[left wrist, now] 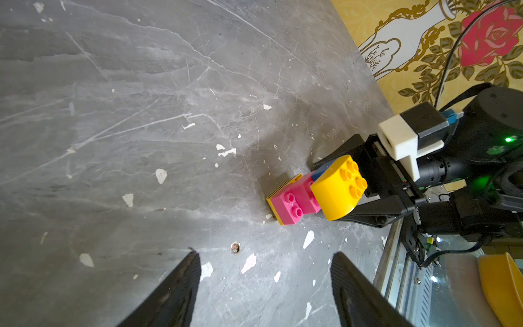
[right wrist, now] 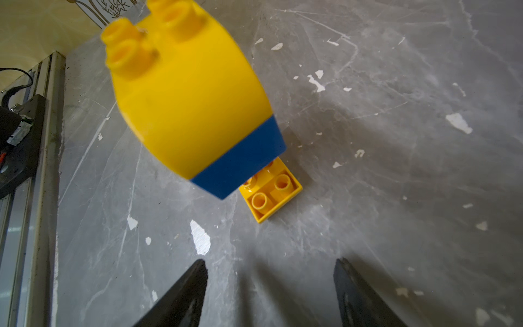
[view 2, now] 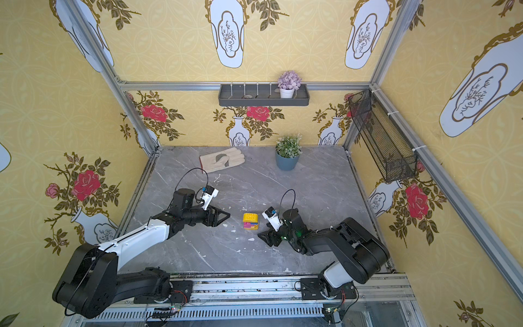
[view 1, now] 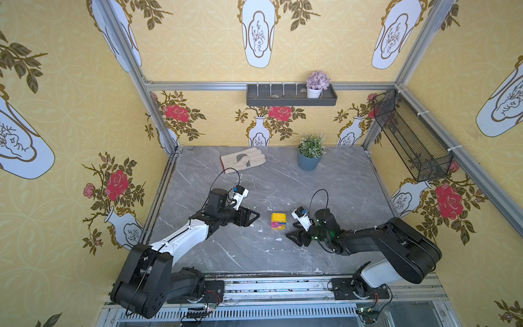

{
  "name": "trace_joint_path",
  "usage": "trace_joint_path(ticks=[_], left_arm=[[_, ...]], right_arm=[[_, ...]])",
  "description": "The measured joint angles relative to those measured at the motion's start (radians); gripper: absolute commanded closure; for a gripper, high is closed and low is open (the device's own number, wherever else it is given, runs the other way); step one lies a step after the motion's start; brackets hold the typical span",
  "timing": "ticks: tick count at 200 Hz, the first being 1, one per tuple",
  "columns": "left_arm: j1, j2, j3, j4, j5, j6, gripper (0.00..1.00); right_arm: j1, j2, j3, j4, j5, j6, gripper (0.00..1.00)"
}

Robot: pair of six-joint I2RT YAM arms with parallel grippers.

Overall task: Assemble the letter s with lego
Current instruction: Adjust the lego brick at the center of the board.

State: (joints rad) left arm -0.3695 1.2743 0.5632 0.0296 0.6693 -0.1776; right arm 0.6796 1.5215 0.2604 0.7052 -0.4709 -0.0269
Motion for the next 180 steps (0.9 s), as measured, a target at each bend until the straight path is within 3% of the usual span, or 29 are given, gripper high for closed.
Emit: trace_joint_path(ticks=[104,180], left_arm=[[0.000,-0.004,0.020,-0.083,-0.016,0.032,0.25],[0.001,-0.019,0.005,-0.098,-0.031,0.034,0.25]], right_arm=[[-0.031,0.270,0.058,0.315,-0.150,-0.079,0.29],[-0.016,0.330,0.086,0.366,-0.202,-0.105,0.32]])
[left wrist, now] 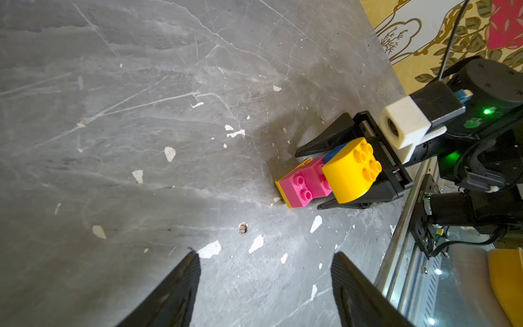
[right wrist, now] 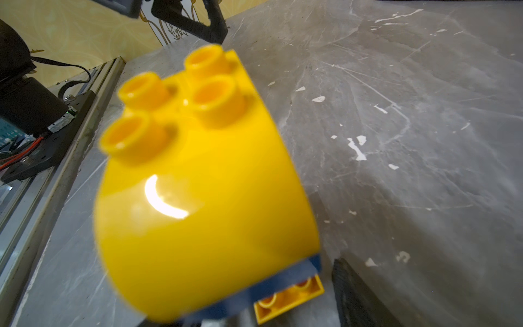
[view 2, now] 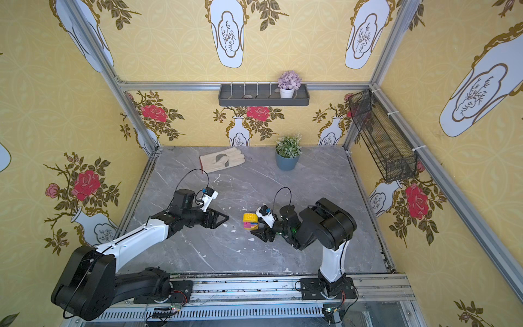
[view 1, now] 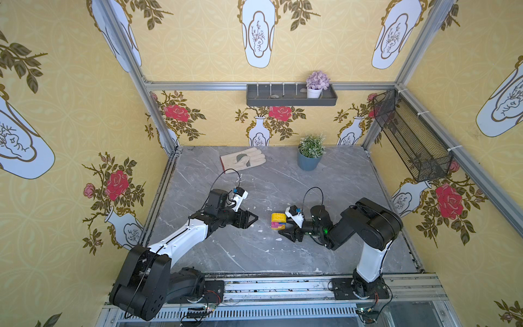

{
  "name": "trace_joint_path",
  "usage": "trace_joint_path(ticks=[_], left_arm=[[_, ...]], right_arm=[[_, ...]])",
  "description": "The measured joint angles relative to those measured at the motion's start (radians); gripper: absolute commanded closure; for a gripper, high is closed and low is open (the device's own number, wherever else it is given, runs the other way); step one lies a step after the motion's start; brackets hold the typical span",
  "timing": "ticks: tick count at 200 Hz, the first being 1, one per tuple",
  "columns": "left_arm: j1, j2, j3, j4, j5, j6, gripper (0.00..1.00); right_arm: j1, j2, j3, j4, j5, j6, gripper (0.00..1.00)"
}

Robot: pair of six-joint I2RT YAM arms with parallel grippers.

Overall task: Assemble the letter s with lego
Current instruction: Adjust the lego brick at the center of the board.

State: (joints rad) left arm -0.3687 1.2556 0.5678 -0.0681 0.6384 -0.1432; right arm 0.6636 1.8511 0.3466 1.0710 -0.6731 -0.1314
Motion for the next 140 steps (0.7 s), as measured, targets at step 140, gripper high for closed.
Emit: trace_joint_path(ticks=[140], left_arm=[[0.000,0.021,-0.018,0.003,-0.002,-0.023,0.25]], right_arm=[[0.018,0.052,0.021,0.050,0.030,-0.040,0.45]])
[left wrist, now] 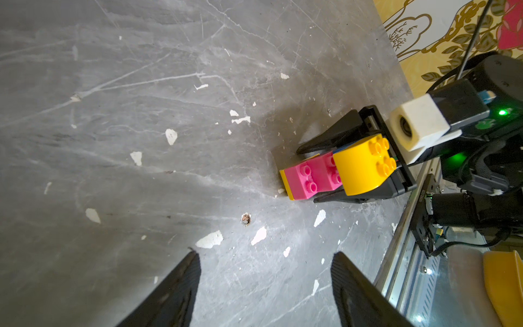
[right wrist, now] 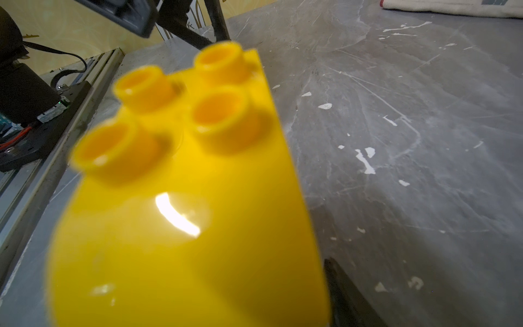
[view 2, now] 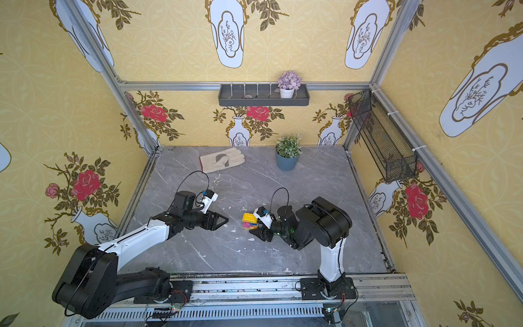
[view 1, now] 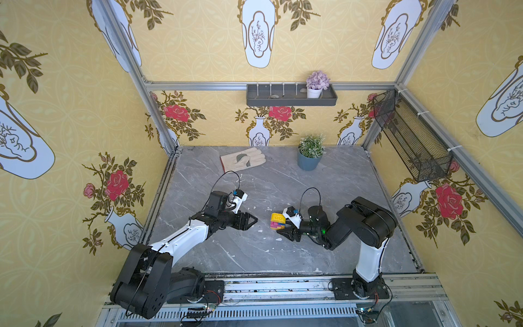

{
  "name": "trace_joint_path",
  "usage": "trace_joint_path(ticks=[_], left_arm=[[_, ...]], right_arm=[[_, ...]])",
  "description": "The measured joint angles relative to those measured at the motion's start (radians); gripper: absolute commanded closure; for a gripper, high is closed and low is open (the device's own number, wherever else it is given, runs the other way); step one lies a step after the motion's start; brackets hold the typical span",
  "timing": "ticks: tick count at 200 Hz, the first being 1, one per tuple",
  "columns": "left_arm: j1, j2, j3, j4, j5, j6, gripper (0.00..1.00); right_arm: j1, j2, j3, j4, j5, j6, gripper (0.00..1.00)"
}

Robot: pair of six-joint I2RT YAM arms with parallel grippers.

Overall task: Assemble the letter s with lego
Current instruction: Adjust the lego brick at the center of the board.

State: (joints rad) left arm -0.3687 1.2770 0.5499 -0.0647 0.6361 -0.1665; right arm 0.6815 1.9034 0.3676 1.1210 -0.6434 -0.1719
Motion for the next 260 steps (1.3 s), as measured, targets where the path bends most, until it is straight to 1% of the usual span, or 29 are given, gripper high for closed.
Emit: trace_joint_path(ticks=[13,57,67,86,101,110,185,246,260], left_arm=[[0.000,0.008,0.000,0.000,0.000,-0.002,0.25],[0.000,0.031,0.000,0.000,0.000,-0.002,0.25],[0.000,0.035,0.000,0.001,0.001,-0.002,0.25],[0.000,0.042,0.000,0.000,0.004,-0.002,0.25],[0.000,0.042,0.000,0.001,0.005,-0.002,0.25],[0.000,0.042,0.000,0.001,0.005,-0.002,0.25],[0.000,0.053,0.000,0.000,0.008,0.002,0.25],[0.000,0.068,0.000,0.023,0.022,-0.003,0.25],[0.000,0.070,0.000,0.039,0.030,-0.014,0.25]], right_arm=[[-0.002,0.006,0.002,0.006,0.001,-0.005,0.49],[-0.002,0.006,0.008,-0.002,0.001,-0.008,0.54],[-0.002,0.005,0.009,-0.007,0.000,-0.008,0.58],[-0.002,0.004,0.013,-0.018,-0.002,-0.011,0.60],[-0.002,0.004,0.014,-0.020,-0.002,-0.012,0.65],[-0.002,0.003,0.016,-0.019,-0.002,-0.012,0.66],[-0.001,-0.033,0.022,-0.085,0.002,-0.015,0.67],[-0.001,-0.151,0.067,-0.333,0.016,-0.034,0.67],[-0.001,-0.178,0.081,-0.381,0.016,-0.037,0.69]])
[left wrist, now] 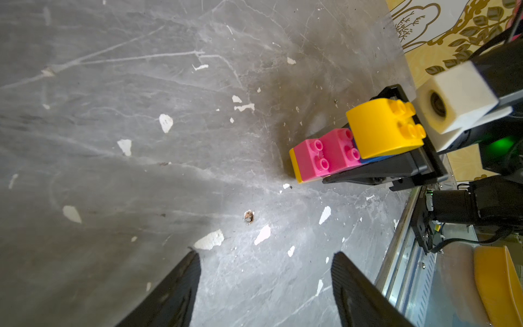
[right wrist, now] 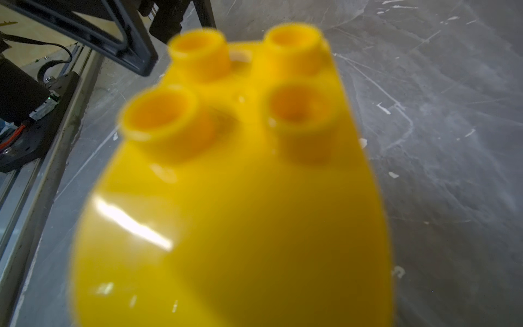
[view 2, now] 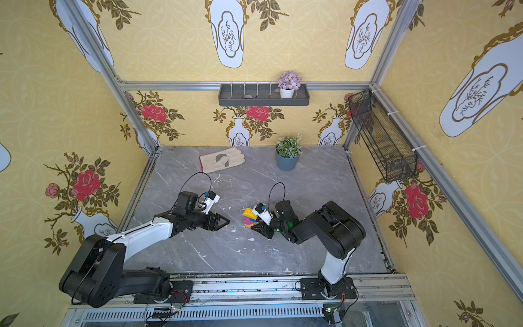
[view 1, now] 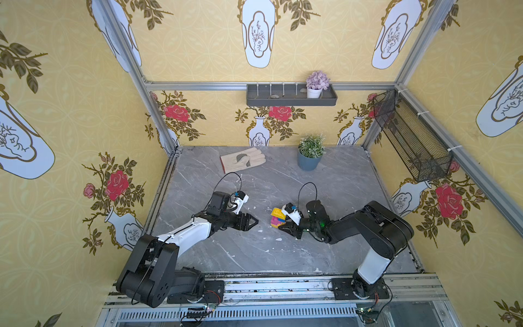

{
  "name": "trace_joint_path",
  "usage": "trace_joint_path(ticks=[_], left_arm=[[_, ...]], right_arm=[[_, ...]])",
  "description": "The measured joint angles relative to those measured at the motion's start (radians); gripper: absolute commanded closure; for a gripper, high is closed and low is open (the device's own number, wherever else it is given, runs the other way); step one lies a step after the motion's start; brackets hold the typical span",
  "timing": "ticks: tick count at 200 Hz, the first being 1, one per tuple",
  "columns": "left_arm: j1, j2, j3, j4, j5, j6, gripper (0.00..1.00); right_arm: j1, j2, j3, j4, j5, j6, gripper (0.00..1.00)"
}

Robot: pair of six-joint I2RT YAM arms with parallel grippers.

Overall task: Assemble the letter s with lego
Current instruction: Adjust the lego brick at the center of the board.

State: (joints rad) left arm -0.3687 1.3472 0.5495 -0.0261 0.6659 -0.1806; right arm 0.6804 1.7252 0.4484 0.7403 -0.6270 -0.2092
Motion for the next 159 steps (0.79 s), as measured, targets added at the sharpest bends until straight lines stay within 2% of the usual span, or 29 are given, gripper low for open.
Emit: trace_joint_path(ticks=[56,107,159], left_arm=[[0.005,0.009,-0.001,0.067,0.020,-0.039,0.25],[0.029,0.010,-0.013,0.096,0.038,-0.072,0.25],[0.054,0.013,-0.013,0.097,0.054,-0.082,0.25]], right_arm=[[-0.020,-0.045,0.065,-0.176,-0.058,0.005,0.70],[-0.084,-0.051,0.151,-0.301,-0.266,0.098,0.70],[-0.135,0.023,0.210,-0.348,-0.434,0.222,0.70]])
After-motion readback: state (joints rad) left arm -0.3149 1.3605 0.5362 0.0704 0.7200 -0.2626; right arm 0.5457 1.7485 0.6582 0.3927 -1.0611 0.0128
